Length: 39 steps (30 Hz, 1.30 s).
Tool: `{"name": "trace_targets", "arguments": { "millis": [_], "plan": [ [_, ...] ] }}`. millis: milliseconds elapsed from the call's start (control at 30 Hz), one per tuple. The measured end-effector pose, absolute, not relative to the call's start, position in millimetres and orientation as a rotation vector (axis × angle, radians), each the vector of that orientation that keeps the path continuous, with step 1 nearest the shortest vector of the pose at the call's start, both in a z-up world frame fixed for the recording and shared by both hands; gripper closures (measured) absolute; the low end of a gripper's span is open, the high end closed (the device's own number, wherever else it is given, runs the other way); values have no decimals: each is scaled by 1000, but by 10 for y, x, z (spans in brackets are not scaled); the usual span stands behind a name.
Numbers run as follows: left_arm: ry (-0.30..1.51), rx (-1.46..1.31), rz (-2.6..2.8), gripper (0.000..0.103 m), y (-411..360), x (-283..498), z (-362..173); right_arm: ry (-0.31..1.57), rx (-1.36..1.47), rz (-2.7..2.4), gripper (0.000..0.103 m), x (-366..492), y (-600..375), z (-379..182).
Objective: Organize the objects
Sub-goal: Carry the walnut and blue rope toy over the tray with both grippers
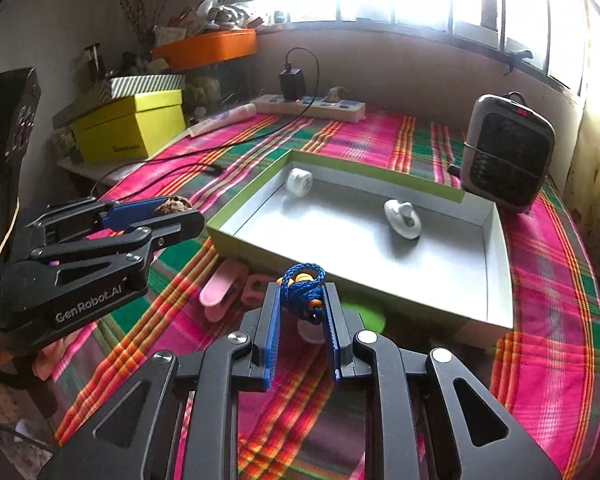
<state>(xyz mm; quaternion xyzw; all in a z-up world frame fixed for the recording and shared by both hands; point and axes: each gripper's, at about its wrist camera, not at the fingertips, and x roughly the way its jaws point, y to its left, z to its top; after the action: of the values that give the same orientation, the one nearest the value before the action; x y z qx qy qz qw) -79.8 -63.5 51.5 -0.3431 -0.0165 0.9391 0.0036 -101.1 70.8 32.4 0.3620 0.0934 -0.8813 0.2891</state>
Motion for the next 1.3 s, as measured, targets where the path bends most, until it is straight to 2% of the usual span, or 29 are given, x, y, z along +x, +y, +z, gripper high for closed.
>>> {"name": "trace_targets", "arguments": {
  "millis": [1300],
  "plan": [
    [-31,-1159,2875,74,-488,-1659,343,285,1092,-2299,82,-2267,551,210]
  ]
}}
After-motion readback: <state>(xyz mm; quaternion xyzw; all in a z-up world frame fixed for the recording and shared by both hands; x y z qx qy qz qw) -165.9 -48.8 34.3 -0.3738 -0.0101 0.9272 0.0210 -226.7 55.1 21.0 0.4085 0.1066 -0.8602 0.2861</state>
